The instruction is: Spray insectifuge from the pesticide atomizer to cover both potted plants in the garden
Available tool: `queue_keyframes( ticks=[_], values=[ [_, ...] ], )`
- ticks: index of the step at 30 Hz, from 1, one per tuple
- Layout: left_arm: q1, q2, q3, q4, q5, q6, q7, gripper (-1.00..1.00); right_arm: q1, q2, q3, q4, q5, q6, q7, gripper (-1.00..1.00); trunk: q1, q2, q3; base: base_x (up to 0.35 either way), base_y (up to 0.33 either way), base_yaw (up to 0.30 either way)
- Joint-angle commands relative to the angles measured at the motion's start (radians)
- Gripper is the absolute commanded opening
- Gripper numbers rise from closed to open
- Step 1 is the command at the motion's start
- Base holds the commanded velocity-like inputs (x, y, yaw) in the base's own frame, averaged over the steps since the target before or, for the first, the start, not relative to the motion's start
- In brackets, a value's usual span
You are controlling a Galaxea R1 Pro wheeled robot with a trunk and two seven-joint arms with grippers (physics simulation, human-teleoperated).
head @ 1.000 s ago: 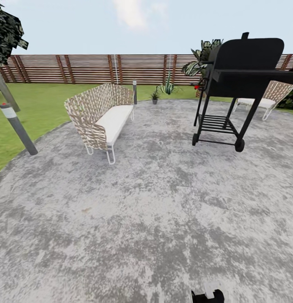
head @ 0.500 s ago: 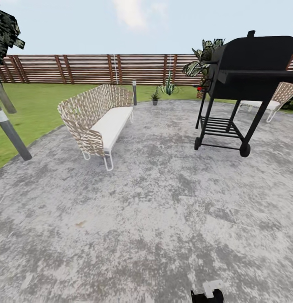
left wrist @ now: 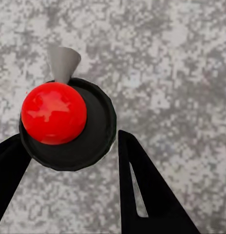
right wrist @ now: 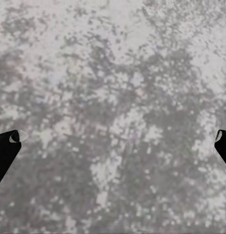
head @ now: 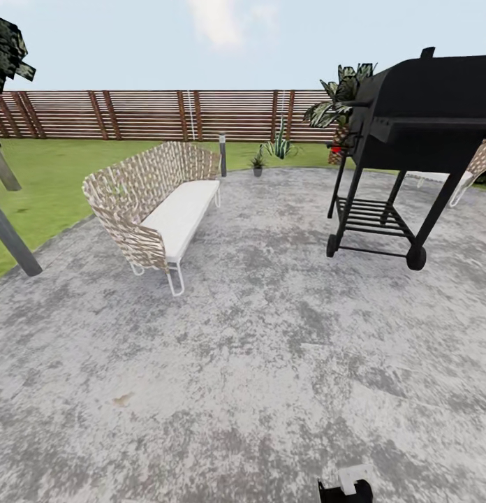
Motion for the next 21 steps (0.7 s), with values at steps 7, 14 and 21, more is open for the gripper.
queue_keyframes(
  ticks=[7, 14, 21],
  values=[
    [0.000, 0.000, 0.005, 0.001, -0.011, -0.004, 0.004, -1.00, 0.000, 0.001, -0.001, 0.002, 0.009, -0.002, -0.008, 1.00, 0.000, 0.000, -0.001, 0.339, 0.000, 0.000],
    [-0.001, 0.000, 0.005, 0.001, -0.011, -0.004, 0.004, -1.00, 0.000, 0.001, -0.001, 0.003, 0.009, -0.002, -0.008, 1.00, 0.000, 0.000, -0.001, 0.339, 0.000, 0.000],
    [0.000, 0.000, 0.005, 0.001, -0.011, -0.004, 0.004, -1.00, 0.000, 0.000, -0.001, 0.003, 0.008, -0.002, -0.008, 1.00, 0.000, 0.000, -0.001, 0.339, 0.000, 0.000]
  ],
)
